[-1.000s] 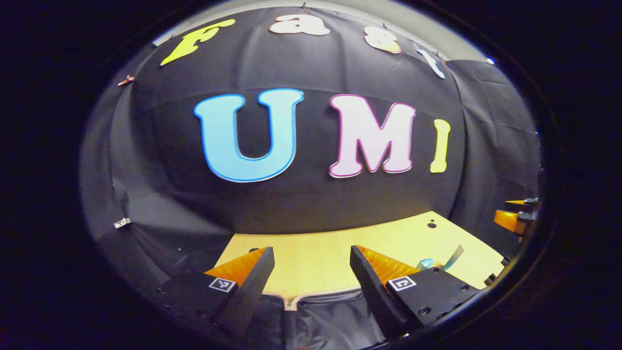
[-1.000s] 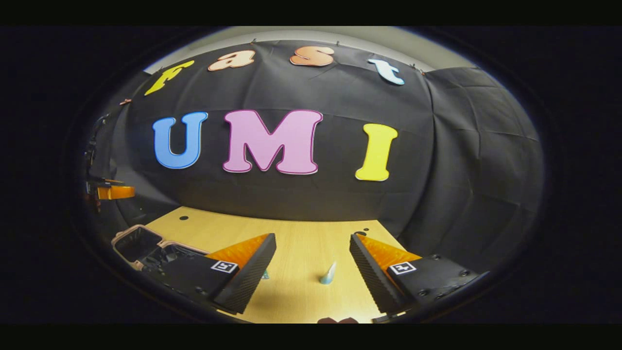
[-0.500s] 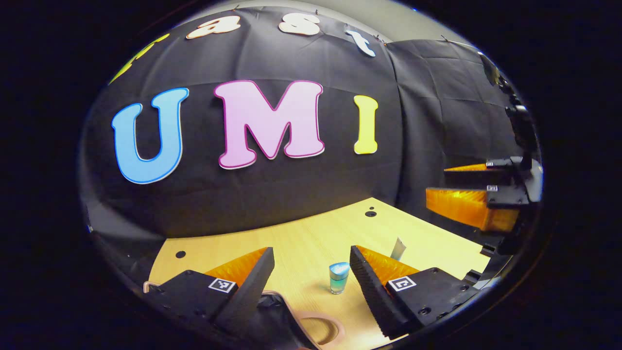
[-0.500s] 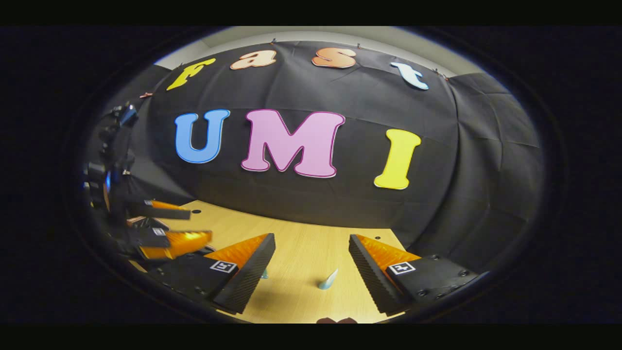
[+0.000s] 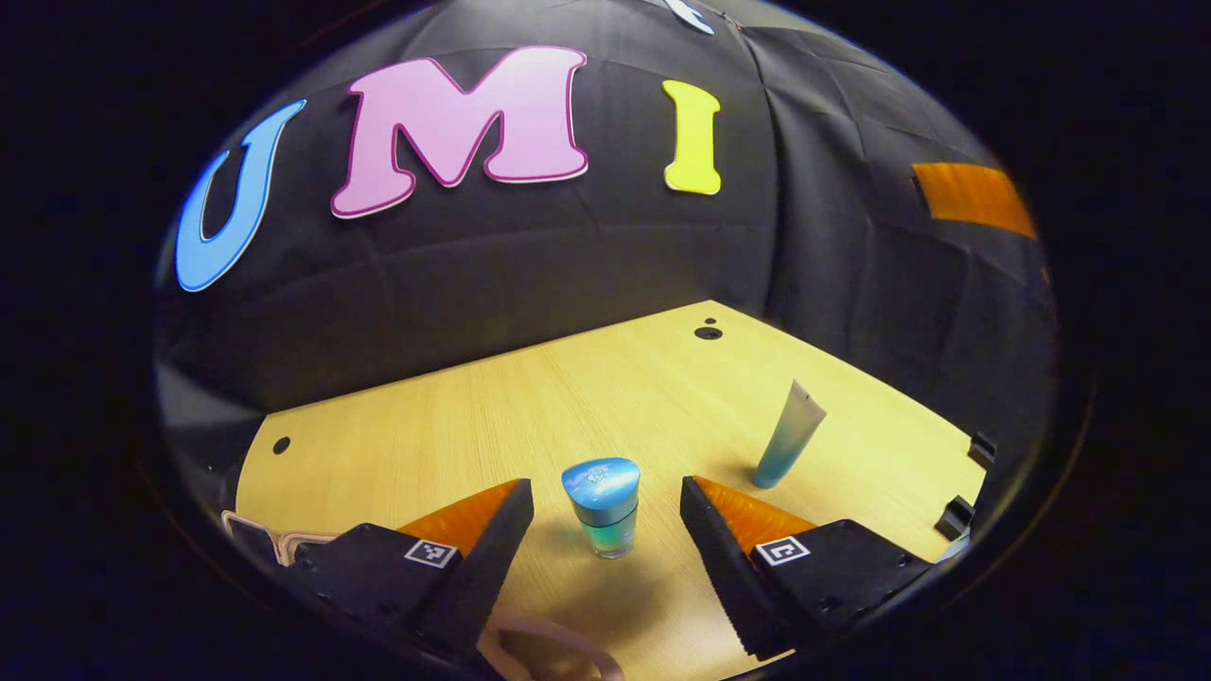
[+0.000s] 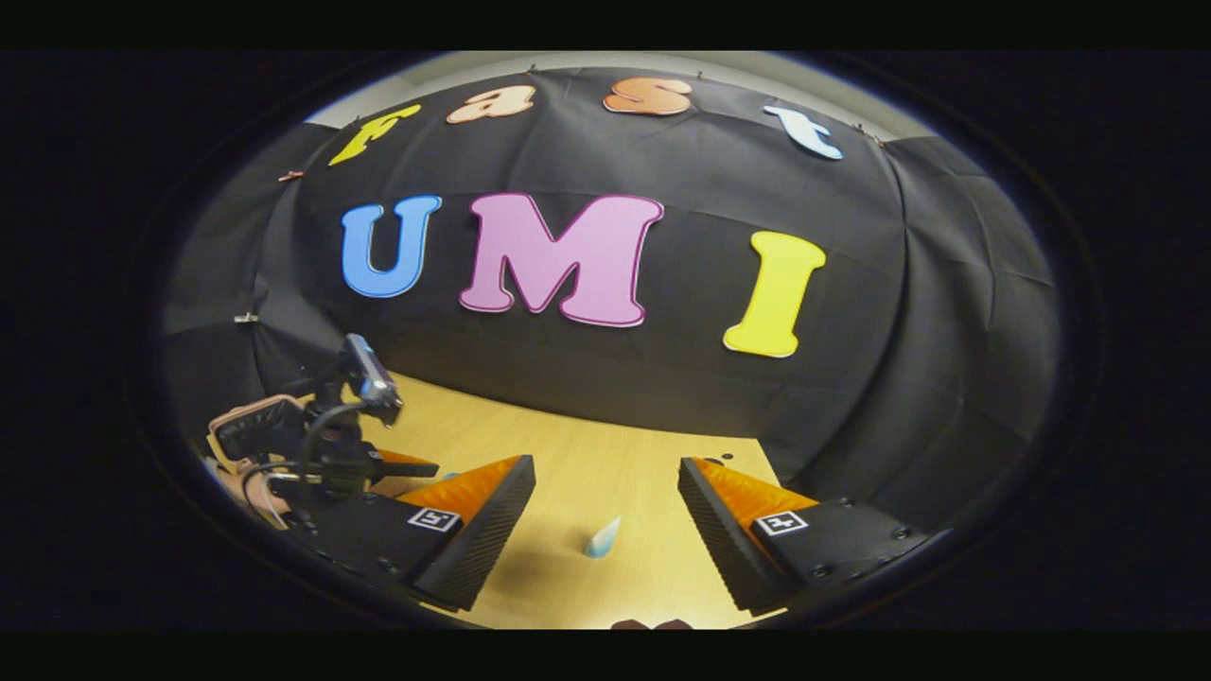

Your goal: First open the suitcase, pack the skin care products into it, and then close the suitcase.

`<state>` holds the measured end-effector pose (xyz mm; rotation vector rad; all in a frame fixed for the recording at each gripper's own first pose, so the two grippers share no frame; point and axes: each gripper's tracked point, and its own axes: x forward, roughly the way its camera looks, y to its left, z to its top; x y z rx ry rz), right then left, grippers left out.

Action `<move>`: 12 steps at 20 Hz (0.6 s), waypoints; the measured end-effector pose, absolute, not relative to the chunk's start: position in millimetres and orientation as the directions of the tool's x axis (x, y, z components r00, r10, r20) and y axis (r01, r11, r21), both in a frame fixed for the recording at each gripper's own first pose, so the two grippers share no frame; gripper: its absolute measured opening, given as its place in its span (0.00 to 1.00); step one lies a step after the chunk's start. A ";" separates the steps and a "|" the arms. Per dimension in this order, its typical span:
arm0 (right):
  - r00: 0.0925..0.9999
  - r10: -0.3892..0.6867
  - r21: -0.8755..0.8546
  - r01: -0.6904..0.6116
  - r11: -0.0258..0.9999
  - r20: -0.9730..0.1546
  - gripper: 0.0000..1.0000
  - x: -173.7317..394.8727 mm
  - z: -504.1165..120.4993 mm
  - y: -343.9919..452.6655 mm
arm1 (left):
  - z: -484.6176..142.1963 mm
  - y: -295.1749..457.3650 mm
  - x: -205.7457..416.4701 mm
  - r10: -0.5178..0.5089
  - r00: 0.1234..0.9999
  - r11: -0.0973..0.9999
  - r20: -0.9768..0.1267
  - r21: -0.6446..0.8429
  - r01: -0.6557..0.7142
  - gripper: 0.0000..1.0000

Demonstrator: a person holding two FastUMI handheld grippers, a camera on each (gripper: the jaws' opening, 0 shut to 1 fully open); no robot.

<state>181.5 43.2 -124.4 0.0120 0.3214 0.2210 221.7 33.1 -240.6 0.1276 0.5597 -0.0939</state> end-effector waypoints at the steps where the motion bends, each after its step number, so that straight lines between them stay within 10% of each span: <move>1: 0.918 0.229 0.052 -0.224 0.973 -0.323 0.96 183.8 -129.1 41.6 | -256.1 34.3 227.3 -0.041 0.828 0.988 -0.560 0.101 0.118 0.98; 5: 0.905 0.236 0.053 -0.232 0.971 -0.353 0.97 193.3 -152.3 33.4 | -277.9 31.6 241.8 -0.044 0.808 0.987 -0.588 0.098 0.125 0.95; 7: 0.899 0.231 0.054 -0.227 0.972 -0.373 0.97 195.9 -168.2 30.6 | -286.4 27.4 252.6 -0.045 0.803 0.979 -0.595 0.134 0.154 0.50; 12: 0.809 0.292 0.110 -0.276 0.955 -0.510 0.97 188.2 -239.6 48.9 | -284.1 27.2 254.9 -0.037 0.794 0.970 -0.606 0.170 0.175 0.49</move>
